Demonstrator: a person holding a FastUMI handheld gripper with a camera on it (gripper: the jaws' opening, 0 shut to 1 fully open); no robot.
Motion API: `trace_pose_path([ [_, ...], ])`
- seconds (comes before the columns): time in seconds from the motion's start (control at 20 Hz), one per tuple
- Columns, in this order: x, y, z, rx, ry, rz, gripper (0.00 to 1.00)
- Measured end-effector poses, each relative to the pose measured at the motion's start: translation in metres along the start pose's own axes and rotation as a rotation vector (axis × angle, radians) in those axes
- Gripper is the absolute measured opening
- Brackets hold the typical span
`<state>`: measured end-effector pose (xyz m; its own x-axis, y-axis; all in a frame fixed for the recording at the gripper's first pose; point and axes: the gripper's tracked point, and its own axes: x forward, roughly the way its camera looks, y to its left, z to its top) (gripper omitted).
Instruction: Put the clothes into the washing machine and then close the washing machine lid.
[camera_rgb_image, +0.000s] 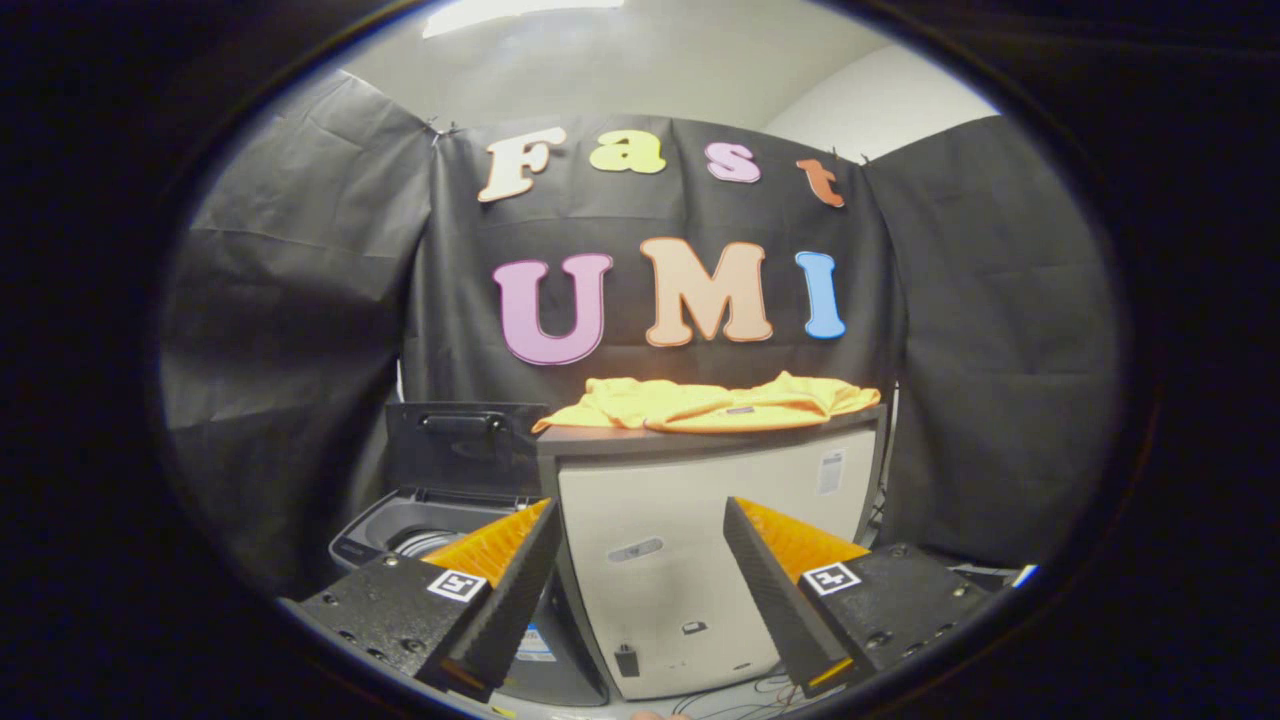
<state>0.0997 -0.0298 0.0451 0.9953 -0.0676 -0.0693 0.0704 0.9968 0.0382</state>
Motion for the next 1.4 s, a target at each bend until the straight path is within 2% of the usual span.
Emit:
trace_pose_path([
  [0.25, 0.047, -0.025, 0.055, 0.006, -0.012, -0.028, 0.99],
  [0.5, 0.117, -0.034, 0.083, -0.017, 0.045, -0.022, 0.98],
  [0.6, 0.157, -0.043, 0.066, -0.010, 0.145, -0.050, 0.98],
  [0.75, 0.207, -0.041, 0.055, 0.039, 0.292, -0.048, 0.97],
  [0.85, 0.229, -0.052, 0.051, 0.063, 0.345, -0.092, 0.97],
  [1.05, 0.251, -0.083, 0.032, -0.050, 0.438, -0.179, 0.98],
  [1.4, 0.276, -0.080, 0.004, -0.050, 0.521, -0.114, 0.98],
])
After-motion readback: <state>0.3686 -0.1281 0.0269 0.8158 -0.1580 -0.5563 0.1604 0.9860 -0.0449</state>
